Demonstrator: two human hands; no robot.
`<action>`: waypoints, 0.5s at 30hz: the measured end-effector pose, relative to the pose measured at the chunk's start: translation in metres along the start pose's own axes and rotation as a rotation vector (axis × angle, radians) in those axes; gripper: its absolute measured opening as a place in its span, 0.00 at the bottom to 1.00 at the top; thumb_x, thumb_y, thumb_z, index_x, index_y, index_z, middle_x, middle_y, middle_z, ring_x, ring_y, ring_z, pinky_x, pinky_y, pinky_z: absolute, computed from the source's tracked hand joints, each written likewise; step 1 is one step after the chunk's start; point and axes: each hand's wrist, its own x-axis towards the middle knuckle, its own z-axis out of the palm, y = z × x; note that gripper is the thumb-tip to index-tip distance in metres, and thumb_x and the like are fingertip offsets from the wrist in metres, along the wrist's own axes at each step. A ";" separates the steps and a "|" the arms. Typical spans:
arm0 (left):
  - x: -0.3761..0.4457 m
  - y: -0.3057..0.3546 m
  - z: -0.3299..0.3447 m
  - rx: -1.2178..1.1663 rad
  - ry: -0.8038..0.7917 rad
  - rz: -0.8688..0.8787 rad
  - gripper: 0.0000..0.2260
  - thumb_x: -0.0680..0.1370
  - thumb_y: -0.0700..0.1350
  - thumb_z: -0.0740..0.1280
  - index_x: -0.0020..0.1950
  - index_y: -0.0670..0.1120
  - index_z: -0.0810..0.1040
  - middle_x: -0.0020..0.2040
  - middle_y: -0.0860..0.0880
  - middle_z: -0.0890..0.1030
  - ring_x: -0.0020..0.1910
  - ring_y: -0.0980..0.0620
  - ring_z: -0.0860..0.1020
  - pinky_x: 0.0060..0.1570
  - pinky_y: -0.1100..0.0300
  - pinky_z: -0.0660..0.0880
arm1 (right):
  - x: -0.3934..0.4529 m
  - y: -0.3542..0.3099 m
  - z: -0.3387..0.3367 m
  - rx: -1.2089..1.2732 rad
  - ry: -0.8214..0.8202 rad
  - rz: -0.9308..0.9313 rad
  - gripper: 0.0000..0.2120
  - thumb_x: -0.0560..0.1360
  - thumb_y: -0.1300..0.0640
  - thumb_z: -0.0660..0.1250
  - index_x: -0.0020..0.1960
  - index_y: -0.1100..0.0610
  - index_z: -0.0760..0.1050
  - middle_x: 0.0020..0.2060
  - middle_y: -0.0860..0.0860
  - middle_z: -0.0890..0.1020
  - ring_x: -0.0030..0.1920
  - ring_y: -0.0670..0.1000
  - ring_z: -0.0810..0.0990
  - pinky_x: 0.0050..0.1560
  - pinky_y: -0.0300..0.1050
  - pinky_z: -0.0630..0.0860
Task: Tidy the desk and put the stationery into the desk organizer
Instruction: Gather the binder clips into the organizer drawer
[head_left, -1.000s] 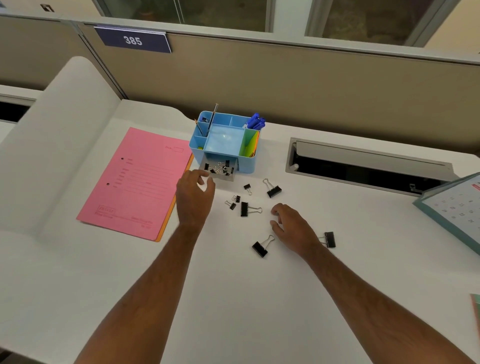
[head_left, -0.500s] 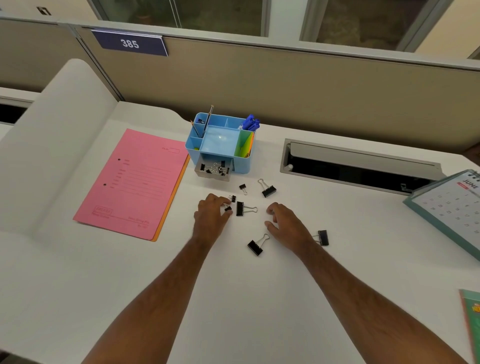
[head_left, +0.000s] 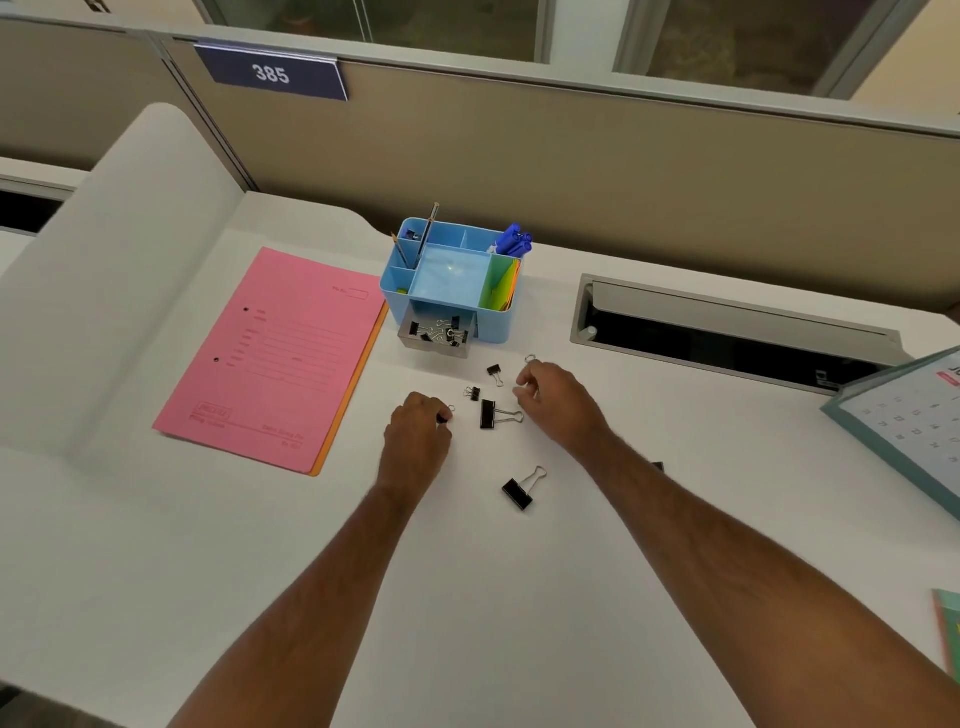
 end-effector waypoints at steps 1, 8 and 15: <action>-0.001 0.000 0.000 -0.015 0.003 -0.011 0.09 0.79 0.38 0.67 0.56 0.46 0.83 0.58 0.48 0.79 0.56 0.49 0.78 0.59 0.49 0.78 | 0.008 -0.005 0.001 -0.019 0.000 -0.010 0.06 0.79 0.53 0.67 0.54 0.53 0.78 0.48 0.50 0.80 0.48 0.51 0.79 0.47 0.45 0.74; -0.008 -0.005 0.000 -0.068 0.029 -0.019 0.07 0.78 0.40 0.69 0.54 0.47 0.83 0.56 0.50 0.80 0.54 0.52 0.76 0.58 0.53 0.77 | 0.046 -0.029 0.020 -0.185 -0.095 -0.028 0.12 0.81 0.51 0.66 0.63 0.51 0.77 0.58 0.57 0.76 0.59 0.59 0.76 0.56 0.53 0.77; -0.009 -0.008 0.000 -0.081 0.036 -0.012 0.06 0.78 0.40 0.71 0.54 0.45 0.84 0.54 0.48 0.82 0.53 0.53 0.77 0.55 0.63 0.75 | 0.053 -0.034 0.031 -0.266 -0.049 -0.074 0.04 0.80 0.56 0.68 0.53 0.54 0.79 0.51 0.56 0.77 0.51 0.58 0.78 0.49 0.50 0.79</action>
